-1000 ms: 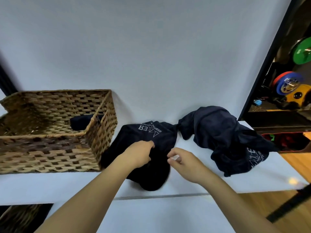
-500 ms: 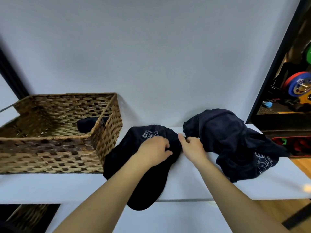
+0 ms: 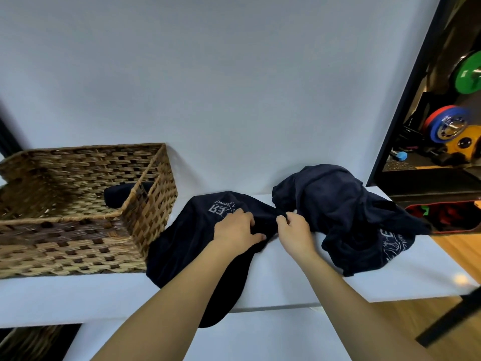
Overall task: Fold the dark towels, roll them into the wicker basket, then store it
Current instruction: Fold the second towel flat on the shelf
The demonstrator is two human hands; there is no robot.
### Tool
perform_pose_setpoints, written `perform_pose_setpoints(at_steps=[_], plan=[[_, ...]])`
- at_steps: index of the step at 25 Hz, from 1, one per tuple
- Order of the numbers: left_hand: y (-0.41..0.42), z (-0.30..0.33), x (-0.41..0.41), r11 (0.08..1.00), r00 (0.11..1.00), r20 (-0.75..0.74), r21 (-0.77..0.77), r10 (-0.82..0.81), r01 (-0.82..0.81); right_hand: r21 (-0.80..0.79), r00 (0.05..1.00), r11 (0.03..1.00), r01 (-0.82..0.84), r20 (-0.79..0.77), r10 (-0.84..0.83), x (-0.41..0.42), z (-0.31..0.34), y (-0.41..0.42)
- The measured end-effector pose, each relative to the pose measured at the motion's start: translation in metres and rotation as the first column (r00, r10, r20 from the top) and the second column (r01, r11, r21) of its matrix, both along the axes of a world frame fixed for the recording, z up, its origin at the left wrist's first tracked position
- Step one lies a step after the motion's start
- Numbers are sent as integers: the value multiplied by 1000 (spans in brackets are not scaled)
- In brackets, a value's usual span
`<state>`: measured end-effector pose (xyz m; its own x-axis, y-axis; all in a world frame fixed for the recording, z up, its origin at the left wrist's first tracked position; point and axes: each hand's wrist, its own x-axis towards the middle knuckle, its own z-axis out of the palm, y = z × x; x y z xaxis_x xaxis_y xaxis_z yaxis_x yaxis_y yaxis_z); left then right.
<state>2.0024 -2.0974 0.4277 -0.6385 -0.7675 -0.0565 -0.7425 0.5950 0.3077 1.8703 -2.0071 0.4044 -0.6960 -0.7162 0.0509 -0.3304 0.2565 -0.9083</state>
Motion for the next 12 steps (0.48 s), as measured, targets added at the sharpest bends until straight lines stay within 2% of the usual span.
perform_pose_setpoints(at_steps=[2,4,8,10,12], plan=[[-1,2,1,999,999,20,29,-33,33,-9,1000,1000,9,10,-9,-2,0,-1],[-2,1,1,998,998,22,-12,-57,58,-7,1000,1000,21,16,-20,-5,-3,-1],[-2,-2,13,997,998,-58,-71,16,-20,-29,998,999,-18,60,20,-7,-7,-2],[0,-2,16,997,990,-120,-12,69,-71,-88,987,989,-115,98,124,-8,-11,-2],[3,3,15,988,962,-242,114,125,-100,-51,968,967,-248,14,249,-7,-15,0]])
